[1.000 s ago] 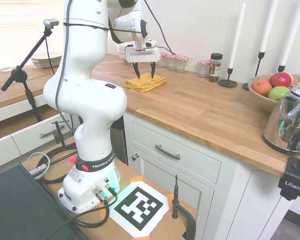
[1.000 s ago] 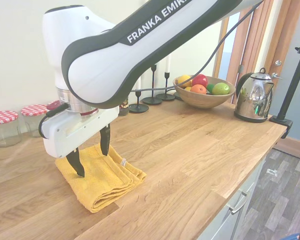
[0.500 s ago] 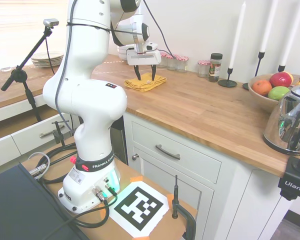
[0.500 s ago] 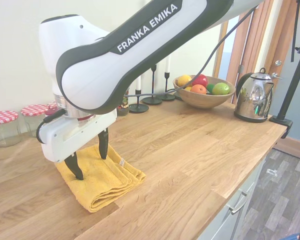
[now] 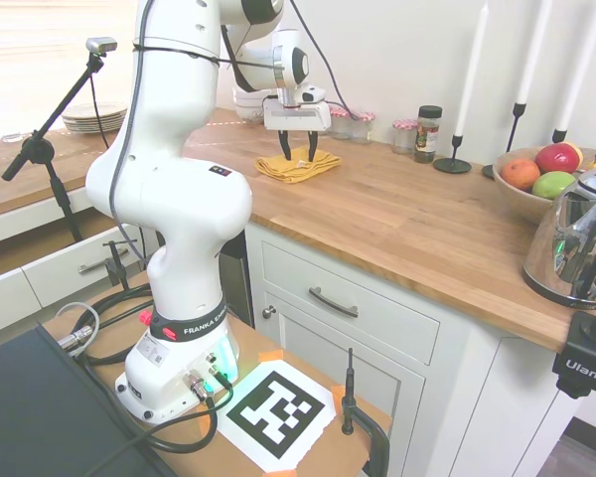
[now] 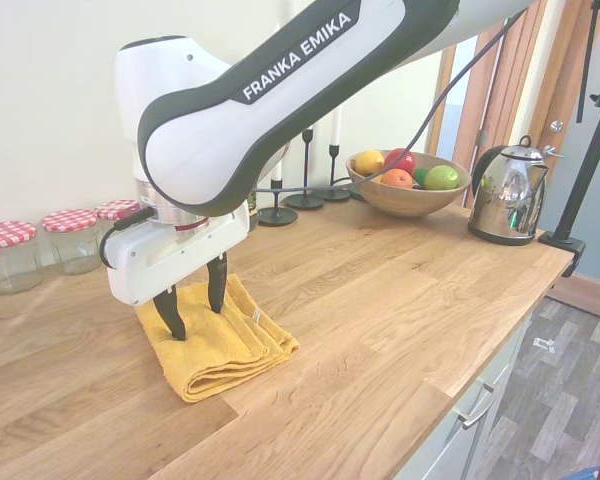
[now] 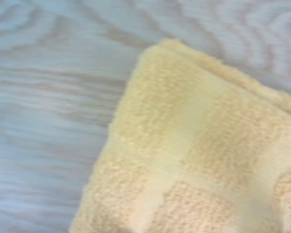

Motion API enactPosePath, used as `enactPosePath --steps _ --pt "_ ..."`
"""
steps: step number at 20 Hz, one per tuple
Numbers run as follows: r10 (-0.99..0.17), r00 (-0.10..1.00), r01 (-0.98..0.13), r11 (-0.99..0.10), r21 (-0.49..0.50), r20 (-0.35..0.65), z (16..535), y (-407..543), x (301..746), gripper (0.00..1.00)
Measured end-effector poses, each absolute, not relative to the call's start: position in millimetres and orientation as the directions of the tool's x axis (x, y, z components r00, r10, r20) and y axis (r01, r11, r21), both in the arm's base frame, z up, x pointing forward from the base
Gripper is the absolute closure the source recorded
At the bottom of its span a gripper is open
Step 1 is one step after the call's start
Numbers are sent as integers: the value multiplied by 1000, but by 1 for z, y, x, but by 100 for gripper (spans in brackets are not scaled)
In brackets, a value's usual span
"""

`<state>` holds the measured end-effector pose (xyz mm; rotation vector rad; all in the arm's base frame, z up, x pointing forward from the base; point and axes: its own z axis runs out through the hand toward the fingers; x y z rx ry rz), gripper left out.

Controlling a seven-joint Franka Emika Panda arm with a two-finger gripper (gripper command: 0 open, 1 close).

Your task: Wipe the counter

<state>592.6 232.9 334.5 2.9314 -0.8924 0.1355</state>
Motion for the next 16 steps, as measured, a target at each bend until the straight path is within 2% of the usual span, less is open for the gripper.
enactPosePath --steps 16 --pt "-557 824 -563 -826 39 107 333 212 601 100"
